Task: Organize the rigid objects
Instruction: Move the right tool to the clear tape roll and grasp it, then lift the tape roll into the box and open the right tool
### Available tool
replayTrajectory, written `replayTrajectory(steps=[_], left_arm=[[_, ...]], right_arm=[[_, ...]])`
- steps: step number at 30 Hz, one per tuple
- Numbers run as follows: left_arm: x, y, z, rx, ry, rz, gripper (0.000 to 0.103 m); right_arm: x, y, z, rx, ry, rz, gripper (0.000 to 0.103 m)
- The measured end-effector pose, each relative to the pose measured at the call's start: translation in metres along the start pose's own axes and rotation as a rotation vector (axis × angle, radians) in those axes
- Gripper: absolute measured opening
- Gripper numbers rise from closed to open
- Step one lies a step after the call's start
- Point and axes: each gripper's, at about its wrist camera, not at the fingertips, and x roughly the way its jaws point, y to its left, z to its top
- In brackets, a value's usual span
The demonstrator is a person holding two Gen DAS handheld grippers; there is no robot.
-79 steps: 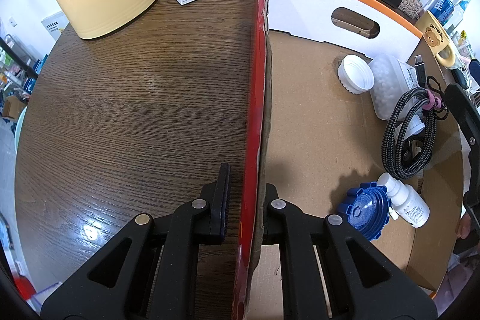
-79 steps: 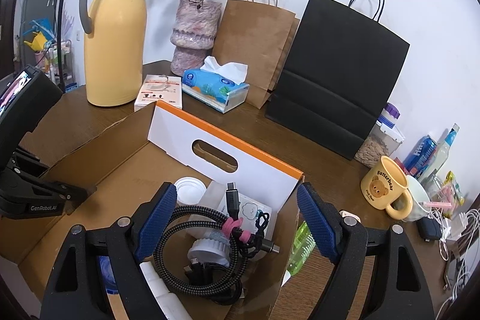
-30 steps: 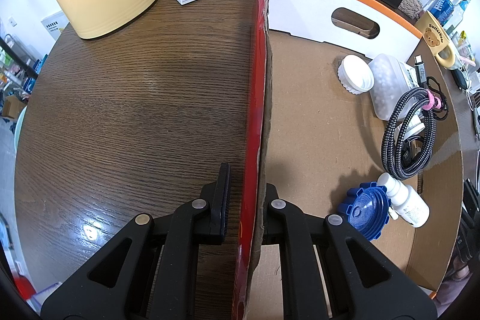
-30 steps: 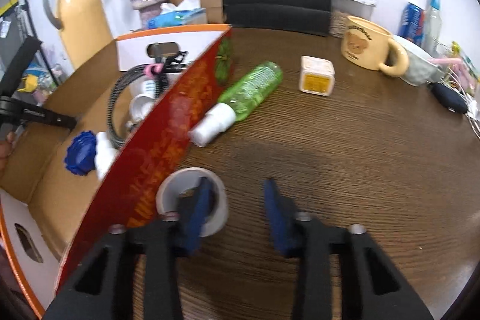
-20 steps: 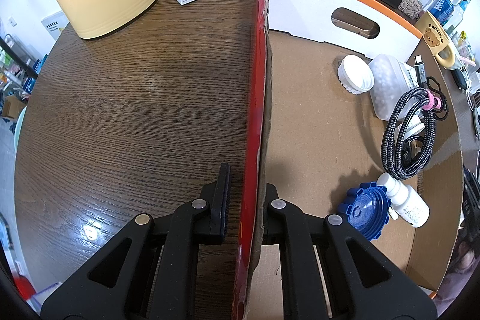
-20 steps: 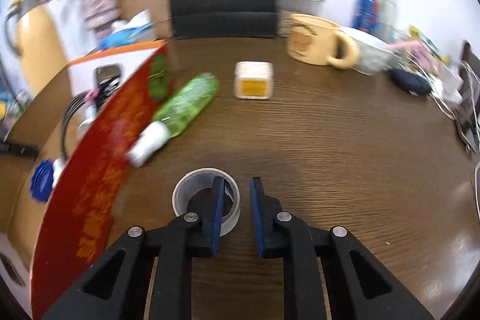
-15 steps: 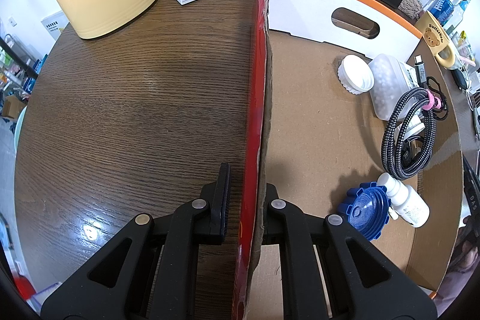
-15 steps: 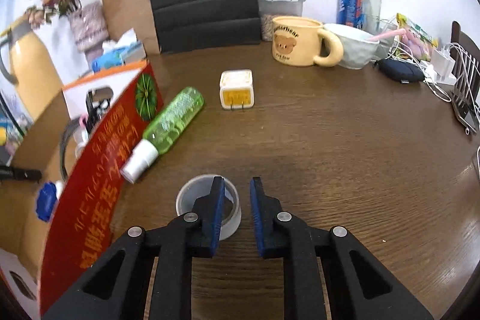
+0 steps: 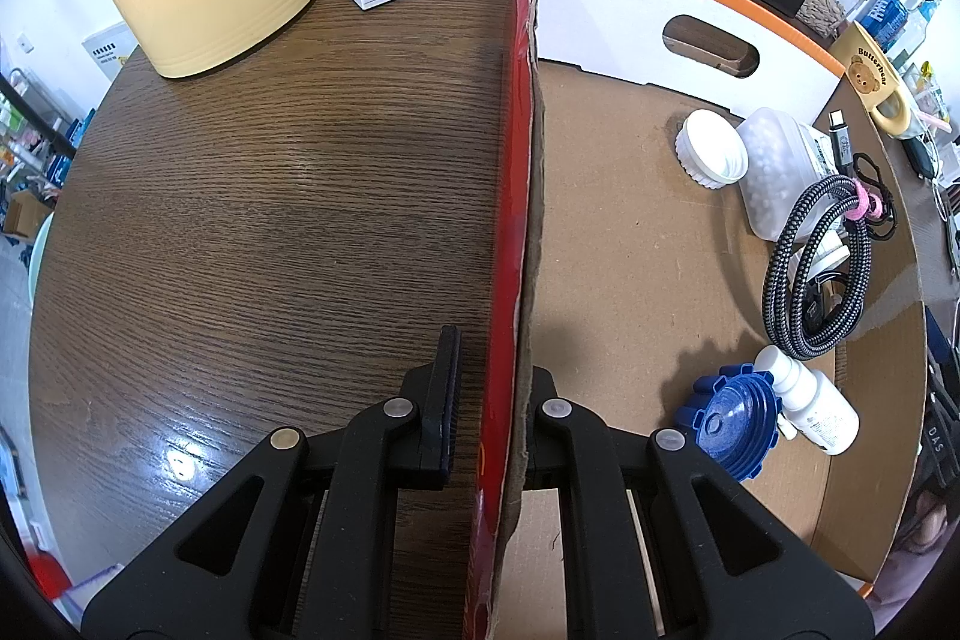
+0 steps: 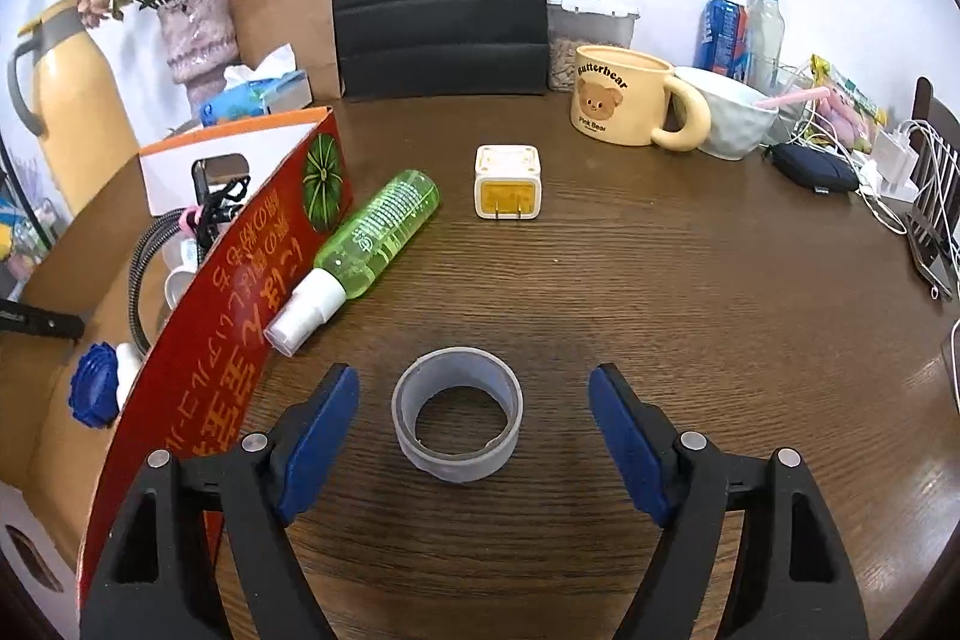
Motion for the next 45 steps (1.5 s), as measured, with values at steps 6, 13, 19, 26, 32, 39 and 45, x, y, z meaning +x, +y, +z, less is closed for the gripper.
replayTrajectory(steps=[6, 13, 19, 26, 32, 39, 45], left_arm=[[0.0, 0.0, 0.0, 0.0, 0.0, 0.0, 0.007], [0.0, 0.0, 0.0, 0.0, 0.0, 0.0, 0.007], [0.0, 0.0, 0.0, 0.0, 0.0, 0.0, 0.007], [0.0, 0.001, 0.0, 0.0, 0.0, 0.0, 0.007], [0.0, 0.0, 0.0, 0.0, 0.0, 0.0, 0.007], [0.0, 0.0, 0.0, 0.0, 0.0, 0.0, 0.007], [0.0, 0.0, 0.0, 0.0, 0.0, 0.0, 0.007]], right_arm=[[0.006, 0.006, 0.0, -0.035, 0.036, -0.006, 0.084], [0.005, 0.013, -0.003, -0.067, 0.033, -0.003, 0.049], [-0.012, 0.015, 0.002, -0.058, -0.058, -0.017, 0.049], [-0.031, 0.03, 0.02, -0.086, -0.143, 0.007, 0.049], [-0.038, 0.057, 0.034, -0.165, -0.184, 0.04, 0.049], [-0.037, 0.091, 0.051, -0.256, -0.218, 0.085, 0.049], [-0.029, 0.124, 0.066, -0.319, -0.232, 0.137, 0.049]])
